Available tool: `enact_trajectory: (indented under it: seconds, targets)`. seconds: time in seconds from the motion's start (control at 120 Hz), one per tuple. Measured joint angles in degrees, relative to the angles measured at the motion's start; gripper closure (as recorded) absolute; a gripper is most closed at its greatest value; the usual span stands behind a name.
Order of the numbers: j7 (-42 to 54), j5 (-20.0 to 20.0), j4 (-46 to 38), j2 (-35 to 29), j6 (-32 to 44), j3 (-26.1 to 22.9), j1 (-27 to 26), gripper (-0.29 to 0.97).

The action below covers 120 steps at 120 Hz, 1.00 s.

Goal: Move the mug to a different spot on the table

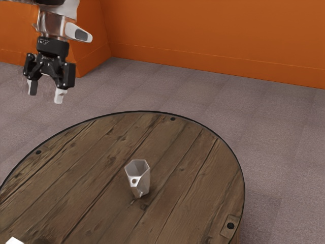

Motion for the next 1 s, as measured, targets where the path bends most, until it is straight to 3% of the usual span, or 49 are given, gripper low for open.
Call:
enact_trajectory:
  seconds: [0.092,0.192,0.433,0.6,0.833,1.0]
  targets:
    - [-0.2,0.5,-4.1,0.1,16.0,0.1,-0.3,0.00]
    - [-0.4,-0.1,-4.9,0.2,26.8,1.1,-1.2,0.00]
    - [-0.8,-0.3,-6.3,3.7,40.1,1.1,-0.5,0.00]
    - [-2.4,-0.7,-16.8,2.3,49.7,-0.8,-0.4,0.00]
    - [-5.7,-1.7,-39.6,-6.3,68.6,-22.8,20.4,0.00]
    - [-7.7,-3.3,-43.6,-3.9,78.9,-26.5,23.3,0.00]
